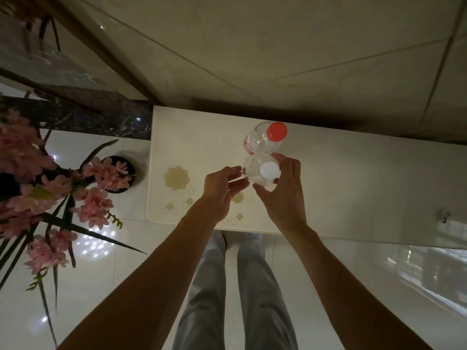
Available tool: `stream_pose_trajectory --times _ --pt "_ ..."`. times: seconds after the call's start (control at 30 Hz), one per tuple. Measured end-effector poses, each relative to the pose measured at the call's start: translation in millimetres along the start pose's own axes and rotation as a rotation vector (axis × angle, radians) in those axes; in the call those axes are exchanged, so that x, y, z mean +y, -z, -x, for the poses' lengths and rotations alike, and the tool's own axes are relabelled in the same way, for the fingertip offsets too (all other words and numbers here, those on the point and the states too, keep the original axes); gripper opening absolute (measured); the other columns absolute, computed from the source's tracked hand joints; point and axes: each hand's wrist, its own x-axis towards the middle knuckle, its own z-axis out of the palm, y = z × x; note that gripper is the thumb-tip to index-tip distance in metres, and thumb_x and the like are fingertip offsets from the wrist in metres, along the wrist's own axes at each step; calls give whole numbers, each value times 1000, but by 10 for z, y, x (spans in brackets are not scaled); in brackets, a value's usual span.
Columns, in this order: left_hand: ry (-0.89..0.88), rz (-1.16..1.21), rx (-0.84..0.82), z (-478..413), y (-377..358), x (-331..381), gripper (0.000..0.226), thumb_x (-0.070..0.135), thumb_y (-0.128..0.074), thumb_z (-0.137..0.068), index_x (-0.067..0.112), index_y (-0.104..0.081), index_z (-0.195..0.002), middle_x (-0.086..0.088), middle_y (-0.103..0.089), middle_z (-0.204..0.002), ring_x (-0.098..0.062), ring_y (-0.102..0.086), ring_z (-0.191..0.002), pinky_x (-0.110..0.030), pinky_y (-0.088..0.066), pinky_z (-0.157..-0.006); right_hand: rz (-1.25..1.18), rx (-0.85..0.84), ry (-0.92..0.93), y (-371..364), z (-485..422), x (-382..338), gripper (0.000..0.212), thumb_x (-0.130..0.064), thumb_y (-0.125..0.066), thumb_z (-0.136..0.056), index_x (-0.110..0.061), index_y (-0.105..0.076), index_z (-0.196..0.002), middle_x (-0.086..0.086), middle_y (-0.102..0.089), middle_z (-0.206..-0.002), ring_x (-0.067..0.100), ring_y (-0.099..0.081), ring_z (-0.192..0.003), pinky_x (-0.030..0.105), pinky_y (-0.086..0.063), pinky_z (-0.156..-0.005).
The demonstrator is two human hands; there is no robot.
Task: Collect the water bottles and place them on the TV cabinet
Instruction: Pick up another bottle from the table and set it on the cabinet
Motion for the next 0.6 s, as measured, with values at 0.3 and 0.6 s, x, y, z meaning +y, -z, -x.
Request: stream_pose_trajectory --times 0.3,0.6 --pt "-4 32 35 78 -54 -16 24 1 -45 -96 -6 -62 -112 -23 -64 -120 -34 -68 -103 -42 -55 -95 16 -21 34 29 -14 13 54 -43 -67 -80 -11 -52 -122 6 -58 -120 9 -52 -99 9 -33 -89" --pt "-36 14 50 111 -61 2 25 0 -45 -97 -6 -62 -115 -23 -65 -120 -34 -67 -105 -40 -55 -94 -21 -36 14 37 -38 -21 54 -33 -74 -82 -8 -50 -124 6 -58 -123 8 -51 -99 7 -32 -88"
